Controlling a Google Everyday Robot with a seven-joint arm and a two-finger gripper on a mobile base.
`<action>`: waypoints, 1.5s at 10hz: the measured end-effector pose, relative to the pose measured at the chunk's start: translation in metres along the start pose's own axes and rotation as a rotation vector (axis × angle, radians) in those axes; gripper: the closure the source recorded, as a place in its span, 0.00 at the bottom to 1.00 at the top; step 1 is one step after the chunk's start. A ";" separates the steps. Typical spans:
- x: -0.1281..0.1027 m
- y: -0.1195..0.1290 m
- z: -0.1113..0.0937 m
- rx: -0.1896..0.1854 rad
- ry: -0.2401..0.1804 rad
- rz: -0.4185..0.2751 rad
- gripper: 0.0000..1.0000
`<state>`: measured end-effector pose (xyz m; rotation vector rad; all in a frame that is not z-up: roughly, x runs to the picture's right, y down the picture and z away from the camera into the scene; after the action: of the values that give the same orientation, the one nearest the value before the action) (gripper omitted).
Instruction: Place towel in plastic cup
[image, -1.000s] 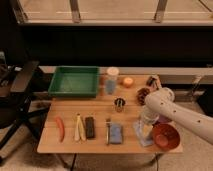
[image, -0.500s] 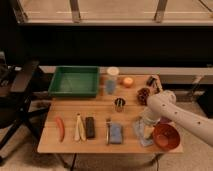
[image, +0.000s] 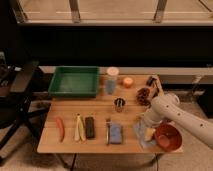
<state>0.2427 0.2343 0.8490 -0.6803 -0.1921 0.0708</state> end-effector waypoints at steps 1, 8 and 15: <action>0.000 0.000 -0.002 0.001 -0.002 0.002 0.67; -0.001 0.002 -0.013 -0.007 0.002 -0.005 1.00; -0.061 -0.039 -0.075 0.100 0.027 -0.115 1.00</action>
<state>0.1975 0.1501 0.8075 -0.5690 -0.2004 -0.0390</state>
